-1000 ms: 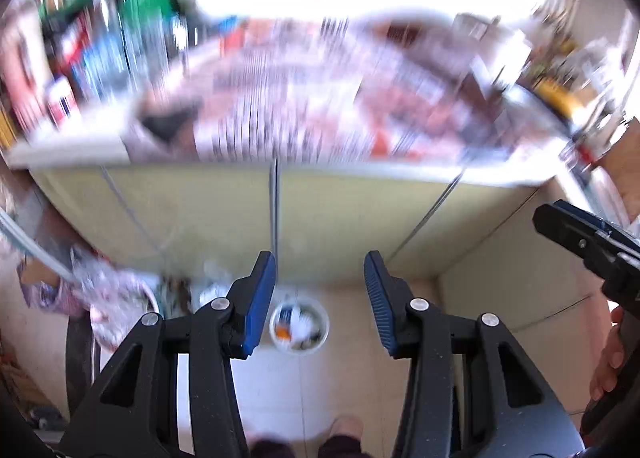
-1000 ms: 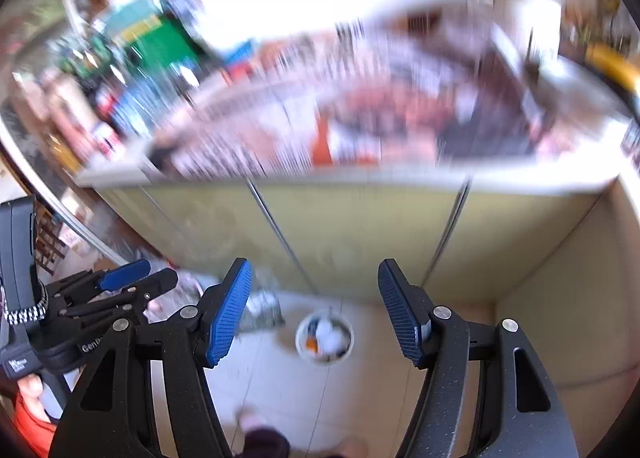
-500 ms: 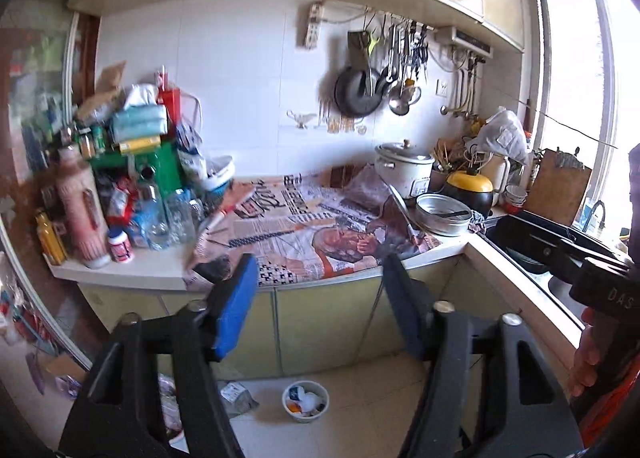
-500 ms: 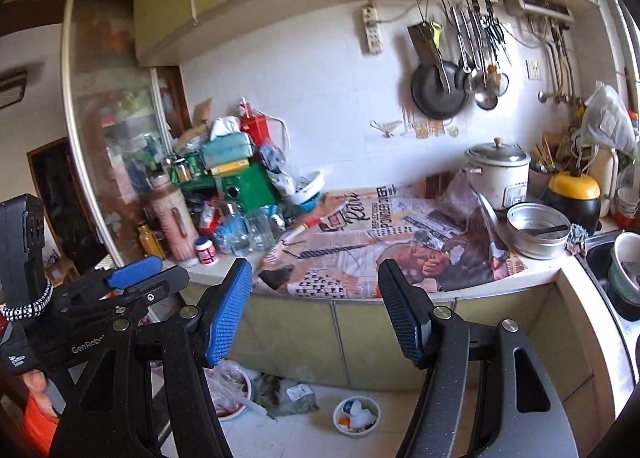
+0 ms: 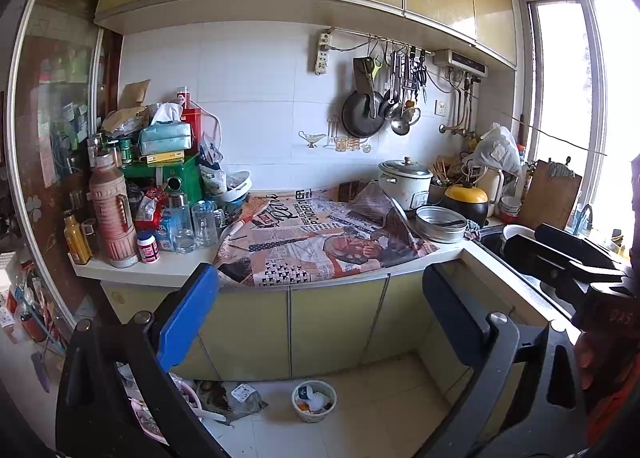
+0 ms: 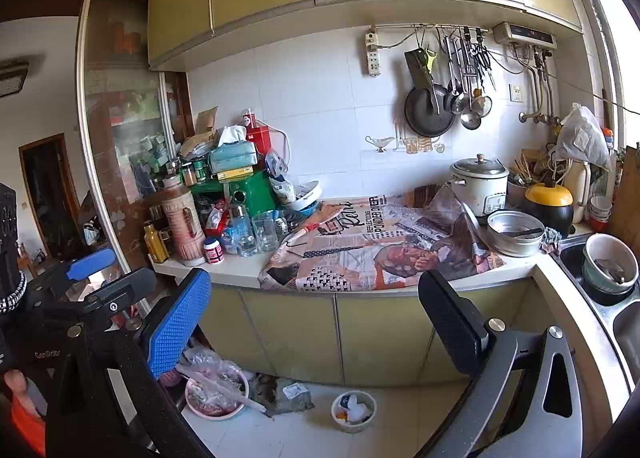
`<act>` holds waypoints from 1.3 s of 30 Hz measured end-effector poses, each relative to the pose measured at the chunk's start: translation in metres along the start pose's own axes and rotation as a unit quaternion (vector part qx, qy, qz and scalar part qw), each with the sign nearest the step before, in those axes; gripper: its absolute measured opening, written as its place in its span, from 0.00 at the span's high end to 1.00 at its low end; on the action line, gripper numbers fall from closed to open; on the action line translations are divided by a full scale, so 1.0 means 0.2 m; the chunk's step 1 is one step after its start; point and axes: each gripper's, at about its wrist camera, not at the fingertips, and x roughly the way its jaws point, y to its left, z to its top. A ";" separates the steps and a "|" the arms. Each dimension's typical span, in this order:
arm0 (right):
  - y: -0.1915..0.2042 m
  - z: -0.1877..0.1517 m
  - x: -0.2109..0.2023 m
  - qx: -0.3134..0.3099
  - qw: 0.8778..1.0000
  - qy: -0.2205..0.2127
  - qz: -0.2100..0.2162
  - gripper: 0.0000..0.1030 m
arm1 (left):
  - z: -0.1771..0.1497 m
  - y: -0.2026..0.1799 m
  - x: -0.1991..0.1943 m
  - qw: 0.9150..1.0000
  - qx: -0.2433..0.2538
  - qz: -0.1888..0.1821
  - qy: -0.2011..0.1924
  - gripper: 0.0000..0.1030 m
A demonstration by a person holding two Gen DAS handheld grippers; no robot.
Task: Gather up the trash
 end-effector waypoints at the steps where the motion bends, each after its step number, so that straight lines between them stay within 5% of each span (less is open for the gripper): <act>1: 0.00 -0.01 -0.01 0.000 1.000 0.000 0.000 0.00 | 0.00 0.01 0.00 1.000 -0.001 0.001 0.000 0.01; 39: -0.01 -0.02 -0.06 0.002 1.000 0.013 -0.011 0.00 | 0.01 -0.01 0.03 1.000 -0.001 -0.017 0.002 0.01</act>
